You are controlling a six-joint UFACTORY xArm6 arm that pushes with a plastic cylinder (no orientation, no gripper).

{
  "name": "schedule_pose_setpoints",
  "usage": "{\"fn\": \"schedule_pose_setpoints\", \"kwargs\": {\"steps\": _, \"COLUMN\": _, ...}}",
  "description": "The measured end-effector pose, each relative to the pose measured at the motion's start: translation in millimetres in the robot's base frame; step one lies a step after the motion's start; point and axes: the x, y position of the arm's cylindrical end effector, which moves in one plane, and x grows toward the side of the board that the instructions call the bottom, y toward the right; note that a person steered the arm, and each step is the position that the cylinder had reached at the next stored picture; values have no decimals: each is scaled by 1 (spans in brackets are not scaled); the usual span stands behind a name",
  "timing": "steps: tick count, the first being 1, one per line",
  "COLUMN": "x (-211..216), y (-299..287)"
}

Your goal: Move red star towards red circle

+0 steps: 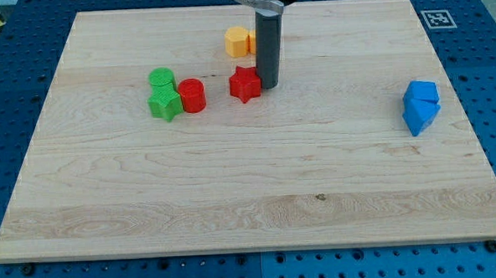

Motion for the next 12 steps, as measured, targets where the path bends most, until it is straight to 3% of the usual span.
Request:
{"fn": "schedule_pose_setpoints", "kwargs": {"steps": 2, "x": -5, "y": -26}}
{"fn": "schedule_pose_setpoints", "kwargs": {"steps": 5, "x": 34, "y": 20}}
{"fn": "schedule_pose_setpoints", "kwargs": {"steps": 7, "x": 25, "y": -1}}
{"fn": "schedule_pose_setpoints", "kwargs": {"steps": 8, "x": 47, "y": -1}}
{"fn": "schedule_pose_setpoints", "kwargs": {"steps": 10, "x": 38, "y": -50}}
{"fn": "schedule_pose_setpoints", "kwargs": {"steps": 12, "x": 43, "y": -14}}
